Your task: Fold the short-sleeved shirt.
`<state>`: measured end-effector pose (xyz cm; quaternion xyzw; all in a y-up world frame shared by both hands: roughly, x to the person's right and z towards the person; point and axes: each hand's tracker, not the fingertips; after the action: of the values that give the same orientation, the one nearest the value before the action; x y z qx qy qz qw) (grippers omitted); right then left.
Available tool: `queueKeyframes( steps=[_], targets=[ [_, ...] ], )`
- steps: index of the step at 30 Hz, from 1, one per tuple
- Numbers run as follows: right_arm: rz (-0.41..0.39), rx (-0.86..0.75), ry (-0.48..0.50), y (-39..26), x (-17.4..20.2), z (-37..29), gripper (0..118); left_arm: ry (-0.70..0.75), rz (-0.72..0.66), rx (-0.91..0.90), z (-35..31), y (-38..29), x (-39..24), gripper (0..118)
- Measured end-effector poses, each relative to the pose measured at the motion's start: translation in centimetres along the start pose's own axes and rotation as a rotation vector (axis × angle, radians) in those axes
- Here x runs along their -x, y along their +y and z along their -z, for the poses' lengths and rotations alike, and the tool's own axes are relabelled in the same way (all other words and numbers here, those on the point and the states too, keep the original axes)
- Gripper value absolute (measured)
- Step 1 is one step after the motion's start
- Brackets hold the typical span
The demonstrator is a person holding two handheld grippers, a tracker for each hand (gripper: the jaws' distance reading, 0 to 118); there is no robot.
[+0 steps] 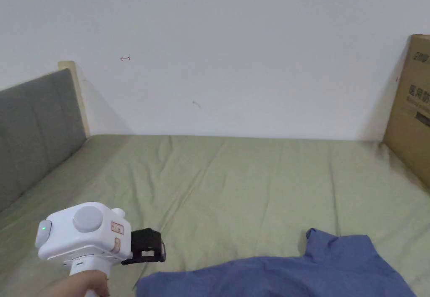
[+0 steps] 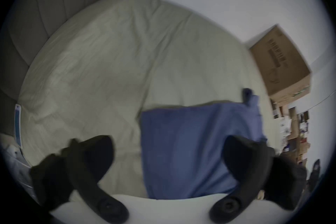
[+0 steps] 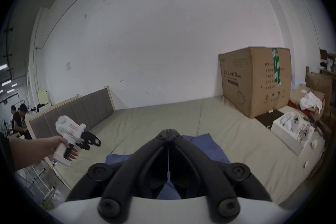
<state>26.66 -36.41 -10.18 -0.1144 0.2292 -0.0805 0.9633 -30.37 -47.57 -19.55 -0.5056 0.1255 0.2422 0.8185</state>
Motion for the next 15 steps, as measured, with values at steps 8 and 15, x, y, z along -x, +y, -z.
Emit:
queueKeyframes(
  steps=[8, 15],
  targets=[
    [0.119, 0.144, -0.068, -2.1, -3.0, 2.5, 0, 0.156, 0.154, 0.115, 10.8, -0.3, 1.3, 111],
    [0.155, 0.252, -0.098, -4.3, -3.6, 4.5, 0, 0.161, 0.193, 0.048, 12.5, -2.7, 1.3, 118]
  ],
)
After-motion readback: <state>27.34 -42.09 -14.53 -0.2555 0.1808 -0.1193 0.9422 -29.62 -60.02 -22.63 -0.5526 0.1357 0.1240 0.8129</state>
